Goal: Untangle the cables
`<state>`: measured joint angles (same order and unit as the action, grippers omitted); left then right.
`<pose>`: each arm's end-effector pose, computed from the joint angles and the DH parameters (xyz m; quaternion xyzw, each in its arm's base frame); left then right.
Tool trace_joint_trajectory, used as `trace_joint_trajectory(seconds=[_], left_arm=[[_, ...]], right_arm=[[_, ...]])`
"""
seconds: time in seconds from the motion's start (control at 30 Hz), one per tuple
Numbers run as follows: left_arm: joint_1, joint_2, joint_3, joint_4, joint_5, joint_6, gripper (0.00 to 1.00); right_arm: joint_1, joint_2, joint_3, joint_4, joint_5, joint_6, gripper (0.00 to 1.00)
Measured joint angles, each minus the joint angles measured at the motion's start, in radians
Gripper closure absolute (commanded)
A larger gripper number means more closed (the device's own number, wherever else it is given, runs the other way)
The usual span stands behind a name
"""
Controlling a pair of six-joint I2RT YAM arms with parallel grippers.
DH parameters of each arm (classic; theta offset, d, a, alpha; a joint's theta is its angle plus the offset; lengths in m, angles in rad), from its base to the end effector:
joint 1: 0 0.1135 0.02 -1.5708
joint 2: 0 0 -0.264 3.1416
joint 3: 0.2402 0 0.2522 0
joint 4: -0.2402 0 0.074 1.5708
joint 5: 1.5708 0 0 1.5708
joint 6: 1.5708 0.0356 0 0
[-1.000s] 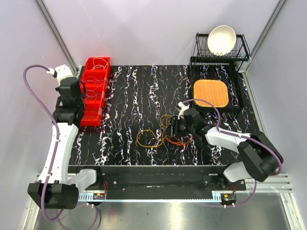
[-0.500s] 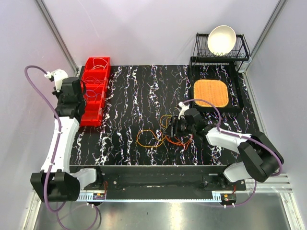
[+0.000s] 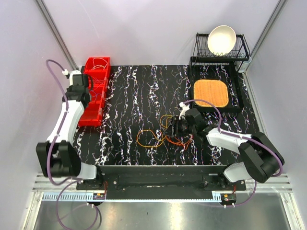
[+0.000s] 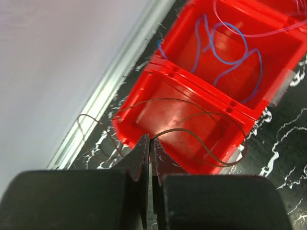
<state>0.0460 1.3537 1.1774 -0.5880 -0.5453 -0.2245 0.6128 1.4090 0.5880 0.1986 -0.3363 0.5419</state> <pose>0.2891 0.0318 0.3151 -0.2241 0.8635 0.2130 0.3985 0.2188 0.1682 0.1729 -0.1075 0.8739 0.3705 0.2960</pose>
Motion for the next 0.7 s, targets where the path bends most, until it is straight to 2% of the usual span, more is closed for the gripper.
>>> trace_joint_trajectory(seconds=[0.27, 0.37, 0.47, 0.5, 0.57, 0.6, 0.67, 0.7], left_arm=[[-0.013, 0.229, 0.116, -0.099, 0.056, 0.013, 1.0], [-0.013, 0.276, 0.139, -0.154, 0.033, 0.006, 0.96], [-0.013, 0.314, 0.166, -0.194, 0.034, 0.004, 0.73], [-0.013, 0.32, 0.172, -0.198, 0.043, 0.006, 0.47], [-0.012, 0.328, 0.187, -0.208, 0.066, 0.014, 0.27], [-0.012, 0.33, 0.199, -0.208, 0.077, 0.005, 0.12], [-0.013, 0.328, 0.216, -0.205, 0.089, 0.005, 0.02], [-0.013, 0.322, 0.217, -0.198, 0.089, -0.005, 0.01]], right_arm=[[-0.001, 0.0, 0.0, 0.0, -0.006, 0.0, 0.47], [-0.001, 0.0, 0.0, 0.0, -0.006, 0.0, 0.46], [-0.001, 0.0, 0.0, 0.0, -0.006, 0.0, 0.46], [-0.002, 0.0, 0.0, 0.0, -0.006, 0.0, 0.46], [-0.003, 0.0, 0.0, 0.0, -0.006, 0.0, 0.46], [-0.003, 0.0, 0.0, 0.0, -0.006, 0.0, 0.46], [-0.004, 0.0, 0.0, 0.0, -0.007, 0.0, 0.46], [-0.004, 0.0, 0.0, 0.0, -0.007, 0.0, 0.46]])
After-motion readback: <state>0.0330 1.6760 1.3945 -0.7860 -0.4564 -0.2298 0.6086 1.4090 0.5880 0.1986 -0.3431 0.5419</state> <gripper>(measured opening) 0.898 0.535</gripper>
